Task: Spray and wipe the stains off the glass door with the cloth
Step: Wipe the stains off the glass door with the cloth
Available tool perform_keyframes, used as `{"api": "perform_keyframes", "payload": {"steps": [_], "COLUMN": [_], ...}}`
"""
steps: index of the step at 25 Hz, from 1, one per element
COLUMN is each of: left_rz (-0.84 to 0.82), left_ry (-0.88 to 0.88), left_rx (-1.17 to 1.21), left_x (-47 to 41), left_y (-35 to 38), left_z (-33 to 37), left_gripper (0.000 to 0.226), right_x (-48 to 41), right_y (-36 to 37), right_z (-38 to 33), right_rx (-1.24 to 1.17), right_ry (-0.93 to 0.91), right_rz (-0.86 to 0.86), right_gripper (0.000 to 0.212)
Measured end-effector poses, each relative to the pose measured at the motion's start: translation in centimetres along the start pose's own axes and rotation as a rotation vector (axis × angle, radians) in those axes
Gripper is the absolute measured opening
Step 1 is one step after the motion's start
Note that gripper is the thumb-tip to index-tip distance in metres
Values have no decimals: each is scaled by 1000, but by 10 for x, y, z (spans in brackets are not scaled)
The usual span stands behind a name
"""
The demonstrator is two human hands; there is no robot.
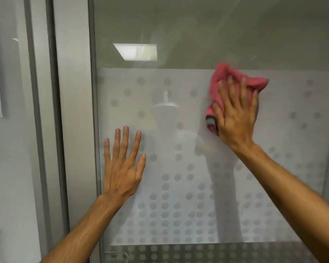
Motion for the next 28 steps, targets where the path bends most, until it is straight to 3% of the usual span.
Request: {"api": "perform_keyframes", "payload": {"steps": [3, 5, 12, 17, 19, 22, 25, 28], "left_rz": [8, 9, -4, 46, 79, 115, 107, 104], "left_ry": [6, 19, 76, 66, 46, 43, 29, -1], "left_rx": [14, 12, 10, 25, 35, 19, 9, -9], "left_x": [4, 6, 13, 7, 0, -11, -21, -21], "left_y": [2, 3, 10, 13, 12, 7, 6, 7], "left_z": [12, 24, 75, 119, 136, 160, 173, 181], "left_gripper": [68, 67, 66, 63, 61, 62, 64, 65], "right_x": [1, 26, 213, 173, 136, 61, 0, 15], "right_y": [-2, 2, 5, -4, -8, -20, -30, -28], "right_z": [-5, -21, -37, 16, 43, 96, 139, 142], "right_rx": [12, 10, -5, -72, -44, 8, -26, -29], "right_ry": [313, 259, -723, -1015, -965, -723, -321, 105], "right_rz": [74, 24, -279, -361, -271, -100, 1, 124], "right_gripper": [58, 59, 57, 57, 53, 50, 52, 52]}}
Point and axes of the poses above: each hand's wrist, its own x-axis away from the middle knuckle, its own y-axis out of the palm, z = x × y, the point moved 3 cm from there along -x, towards the middle knuckle, and after that the axes turned 5 degrees about -x, right-handed, at the moved point
